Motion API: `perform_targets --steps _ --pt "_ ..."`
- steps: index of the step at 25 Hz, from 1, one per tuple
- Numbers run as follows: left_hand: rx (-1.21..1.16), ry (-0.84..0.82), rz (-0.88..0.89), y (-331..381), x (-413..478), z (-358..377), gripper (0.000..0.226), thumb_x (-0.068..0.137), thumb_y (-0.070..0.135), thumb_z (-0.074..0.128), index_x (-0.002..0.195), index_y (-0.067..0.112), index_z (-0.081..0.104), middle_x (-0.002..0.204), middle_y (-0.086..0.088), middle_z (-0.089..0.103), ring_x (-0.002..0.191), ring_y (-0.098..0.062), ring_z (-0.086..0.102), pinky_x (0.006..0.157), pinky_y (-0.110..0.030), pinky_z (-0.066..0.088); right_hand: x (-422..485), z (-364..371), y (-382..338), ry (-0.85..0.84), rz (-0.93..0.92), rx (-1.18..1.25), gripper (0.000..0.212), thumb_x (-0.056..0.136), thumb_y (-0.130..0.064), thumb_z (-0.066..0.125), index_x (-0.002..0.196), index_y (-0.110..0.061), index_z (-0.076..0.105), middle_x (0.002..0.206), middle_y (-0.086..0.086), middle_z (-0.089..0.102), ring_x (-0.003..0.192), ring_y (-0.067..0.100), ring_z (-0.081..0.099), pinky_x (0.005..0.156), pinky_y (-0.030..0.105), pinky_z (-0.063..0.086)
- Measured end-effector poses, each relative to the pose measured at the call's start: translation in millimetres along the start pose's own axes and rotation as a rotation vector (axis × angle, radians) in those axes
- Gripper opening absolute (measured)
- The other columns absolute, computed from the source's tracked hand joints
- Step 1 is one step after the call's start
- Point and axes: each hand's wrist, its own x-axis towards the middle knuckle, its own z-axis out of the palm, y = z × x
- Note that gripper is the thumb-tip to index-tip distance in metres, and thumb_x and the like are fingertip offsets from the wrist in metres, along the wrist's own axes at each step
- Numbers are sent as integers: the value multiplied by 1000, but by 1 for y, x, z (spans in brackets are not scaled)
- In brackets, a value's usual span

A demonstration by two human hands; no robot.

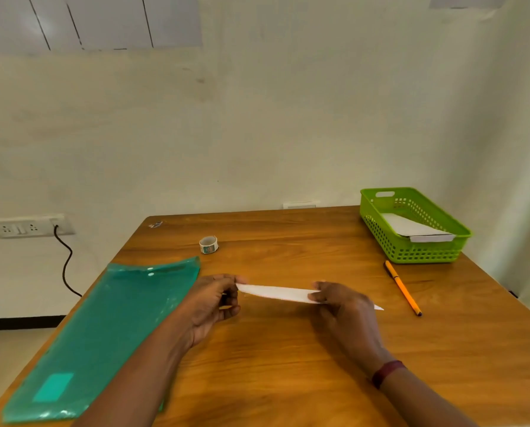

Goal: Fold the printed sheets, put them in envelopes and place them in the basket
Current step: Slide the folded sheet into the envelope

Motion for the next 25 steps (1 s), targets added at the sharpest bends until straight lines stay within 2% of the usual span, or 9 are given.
perform_targets --steps 4,6,9,11,13,16,20,23,25 --pt "-26 86 -101 -19 11 -11 19 89 9 53 96 1 69 108 -19 68 102 -35 63 77 -45 55 -16 16 -6 -231 79 -86 35 85 -18 70 119 -26 66 134 -7 58 127 7 50 108 33 43" --pt "89 137 -83 -25 14 -12 16 88 3 63 103 4 69 109 -17 68 101 -30 64 84 -43 57 -17 19 -10 -400 76 -141 49 91 -46 57 137 -34 48 149 -17 33 141 2 27 118 27 24" --pt "483 269 76 -33 19 -9 26 85 2 71 106 17 71 97 -1 64 91 -18 60 77 -29 53 -13 25 -11 -567 103 -230 74 89 -72 31 151 -36 16 153 -21 -1 145 1 -3 116 22 2" --pt "740 365 205 -38 18 -2 42 85 13 74 123 25 63 106 1 62 99 -17 59 82 -28 51 -12 27 -12 -621 94 -277 76 90 -73 19 153 -32 3 154 -15 -12 145 4 -12 116 24 -4" --pt "1063 472 266 -44 12 8 65 87 29 71 144 31 39 133 -4 48 122 -21 50 94 -30 47 -12 28 -14 -636 77 -318 73 93 -69 13 153 -28 -3 154 -11 -16 145 6 -16 117 26 -7" --pt "1441 542 448 -53 2 26 63 94 43 55 149 33 25 152 -7 27 137 -23 34 102 -32 42 -10 28 -14 -585 95 -347 67 98 -59 13 153 -23 5 154 -7 -10 146 8 -11 117 26 -5" --pt "1446 214 520 -68 7 49 54 103 40 33 154 33 15 164 0 7 149 -21 10 120 -42 18 -2 42 -11 -475 32 -401 64 100 -48 7 150 -14 29 158 6 22 145 13 3 117 34 5" --pt "1505 140 444 -82 20 50 57 104 45 20 154 36 -5 164 0 -11 151 -23 -7 122 -48 3 0 49 -11 -620 30 -415 78 88 -56 -9 154 -17 8 161 4 0 148 18 -10 117 38 -6" --pt "1560 145 390 -87 25 47 58 102 50 14 154 36 -8 163 -1 -14 150 -24 -12 122 -48 -2 1 48 -11 -673 48 -439 80 85 -60 -10 153 -20 0 162 3 -8 148 20 -14 117 38 -11"
